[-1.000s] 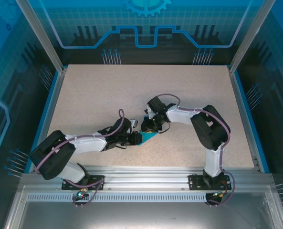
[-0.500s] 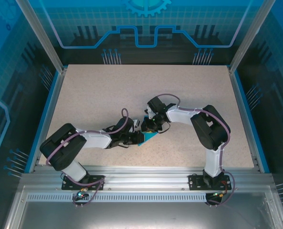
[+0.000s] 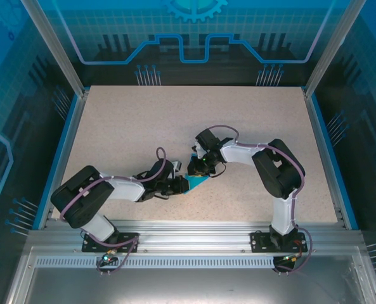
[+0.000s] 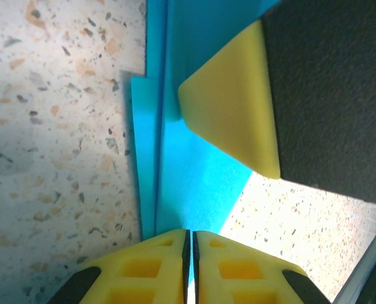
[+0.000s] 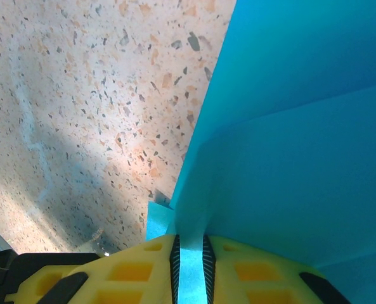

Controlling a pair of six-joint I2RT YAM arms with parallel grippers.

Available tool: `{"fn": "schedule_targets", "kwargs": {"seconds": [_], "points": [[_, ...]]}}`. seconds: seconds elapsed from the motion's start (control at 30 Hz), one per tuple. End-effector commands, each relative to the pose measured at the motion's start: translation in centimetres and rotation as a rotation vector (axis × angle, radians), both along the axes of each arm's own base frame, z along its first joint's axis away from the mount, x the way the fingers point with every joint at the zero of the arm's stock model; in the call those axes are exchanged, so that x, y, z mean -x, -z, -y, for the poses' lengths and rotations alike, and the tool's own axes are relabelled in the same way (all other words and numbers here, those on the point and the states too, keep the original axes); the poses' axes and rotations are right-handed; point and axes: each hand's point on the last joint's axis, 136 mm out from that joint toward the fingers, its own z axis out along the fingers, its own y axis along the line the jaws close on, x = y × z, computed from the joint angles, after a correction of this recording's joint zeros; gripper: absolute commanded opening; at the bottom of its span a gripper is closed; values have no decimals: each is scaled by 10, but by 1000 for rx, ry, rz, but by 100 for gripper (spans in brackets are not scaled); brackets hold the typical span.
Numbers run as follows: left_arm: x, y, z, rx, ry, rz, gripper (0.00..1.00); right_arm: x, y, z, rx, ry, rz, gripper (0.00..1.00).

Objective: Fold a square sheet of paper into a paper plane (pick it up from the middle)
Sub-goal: Fourth fold the wing at the center of the table.

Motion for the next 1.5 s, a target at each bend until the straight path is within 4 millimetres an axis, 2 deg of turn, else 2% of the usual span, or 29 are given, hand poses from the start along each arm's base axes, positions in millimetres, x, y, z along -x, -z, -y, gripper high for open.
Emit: {"fn": "schedule_targets", "kwargs": {"seconds": [0.0, 0.2, 0.3, 0.5, 0.6, 0.77, 0.83, 0.9, 1.0, 1.07, 1.23, 1.47], "points": [[59, 44, -30, -130, 38, -258, 16, 3, 15, 13, 54, 5, -36, 20], [90, 60, -50, -220, 48, -397, 15, 2, 14, 12, 53, 9, -34, 20], [103, 60, -59, -241, 56, -436, 15, 3, 14, 13, 54, 11, -36, 20], [101, 28, -58, -219, 86, -371, 18, 4, 15, 14, 54, 12, -37, 20], [85, 5, -51, -198, 87, -294, 18, 4, 15, 12, 49, 10, -41, 20], [42, -47, -26, -54, 56, -111, 20, 5, 14, 12, 46, 10, -37, 21], [27, -63, -15, -19, 66, -50, 20, 5, 12, 12, 40, 10, -36, 21], [14, -70, -5, 4, 71, -7, 20, 4, 11, 11, 37, 9, -35, 21], [0, -66, 9, 25, 87, 2, 19, 4, 9, 10, 35, 9, -32, 21], [-5, -56, 15, 20, 94, -13, 16, 3, 9, 10, 34, 10, -32, 21], [-7, -35, 21, 18, 112, -36, 14, 4, 10, 9, 26, 16, -38, 21], [-5, 6, -3, -132, 67, -63, 12, 3, 7, 8, 21, 12, -36, 21]]}}
